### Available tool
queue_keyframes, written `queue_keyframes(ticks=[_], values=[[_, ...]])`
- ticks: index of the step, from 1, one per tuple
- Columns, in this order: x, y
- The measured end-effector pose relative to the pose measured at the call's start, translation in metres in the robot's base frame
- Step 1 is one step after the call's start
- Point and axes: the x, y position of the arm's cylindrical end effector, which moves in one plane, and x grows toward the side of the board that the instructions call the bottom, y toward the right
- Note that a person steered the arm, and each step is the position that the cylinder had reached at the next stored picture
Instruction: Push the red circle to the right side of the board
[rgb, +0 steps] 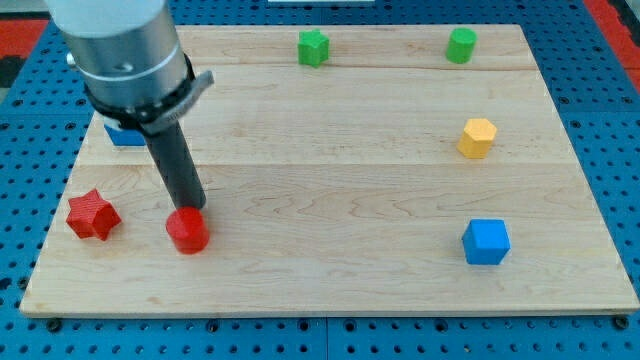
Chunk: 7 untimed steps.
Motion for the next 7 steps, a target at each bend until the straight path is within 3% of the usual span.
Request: queue_keyframes(ticks=[1, 3, 4, 5, 7], values=[[-0.021, -0.053], [0.046, -0.047], [0.05, 0.029], [0.04, 0.006], [0.024, 0.066]])
